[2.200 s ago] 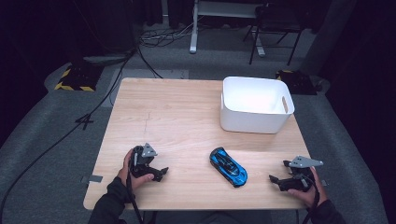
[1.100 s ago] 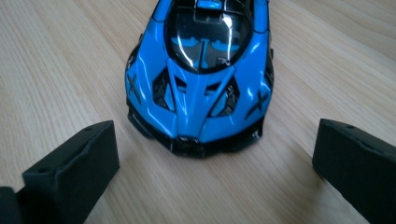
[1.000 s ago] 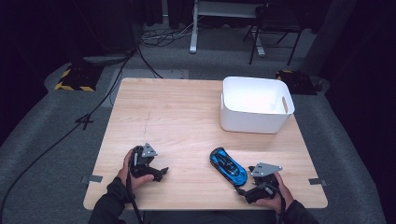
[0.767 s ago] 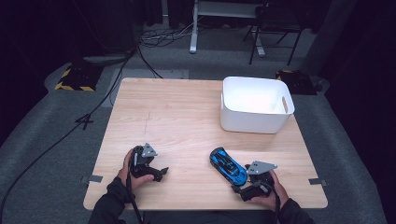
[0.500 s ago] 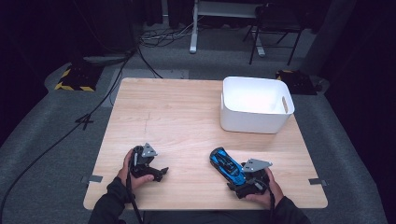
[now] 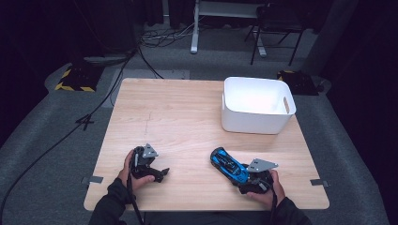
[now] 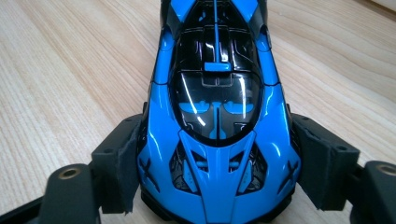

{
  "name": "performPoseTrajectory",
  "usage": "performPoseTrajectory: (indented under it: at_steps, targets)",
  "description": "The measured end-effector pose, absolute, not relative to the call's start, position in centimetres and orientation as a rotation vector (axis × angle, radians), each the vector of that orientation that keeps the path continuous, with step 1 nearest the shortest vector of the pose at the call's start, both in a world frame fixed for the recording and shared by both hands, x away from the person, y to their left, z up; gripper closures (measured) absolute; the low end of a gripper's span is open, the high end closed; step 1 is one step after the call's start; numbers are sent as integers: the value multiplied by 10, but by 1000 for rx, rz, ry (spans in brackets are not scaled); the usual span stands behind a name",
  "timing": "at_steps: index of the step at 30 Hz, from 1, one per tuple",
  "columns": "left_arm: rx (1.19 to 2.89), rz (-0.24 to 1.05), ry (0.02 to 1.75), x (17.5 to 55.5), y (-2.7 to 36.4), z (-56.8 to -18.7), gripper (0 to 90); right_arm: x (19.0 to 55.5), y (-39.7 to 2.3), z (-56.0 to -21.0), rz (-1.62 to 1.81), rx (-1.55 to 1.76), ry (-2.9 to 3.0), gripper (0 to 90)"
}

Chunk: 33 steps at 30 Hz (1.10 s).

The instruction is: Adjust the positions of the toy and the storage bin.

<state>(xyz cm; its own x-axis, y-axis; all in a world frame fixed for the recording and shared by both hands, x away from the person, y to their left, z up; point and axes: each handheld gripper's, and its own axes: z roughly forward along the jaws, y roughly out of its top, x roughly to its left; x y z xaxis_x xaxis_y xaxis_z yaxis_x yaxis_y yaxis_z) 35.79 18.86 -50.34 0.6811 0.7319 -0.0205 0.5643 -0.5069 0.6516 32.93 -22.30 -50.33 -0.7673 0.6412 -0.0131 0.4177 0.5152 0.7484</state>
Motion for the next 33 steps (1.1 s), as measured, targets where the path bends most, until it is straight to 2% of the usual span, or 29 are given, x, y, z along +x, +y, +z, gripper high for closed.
performPoseTrajectory:
  at_steps: [10, 21, 33]
  targets:
    - [2253, 341, 991, 358, 189, -503, 2, 330, -243, -501, 1065, 911, 2453, 263]
    - [2253, 341, 992, 358, 189, -503, 2, 329, -304, -499, 995, 1080, 2339, 264]
    - [2248, 335, 989, 359, 187, -504, 3, 329, -350, -500, 967, 1214, 2235, 264]
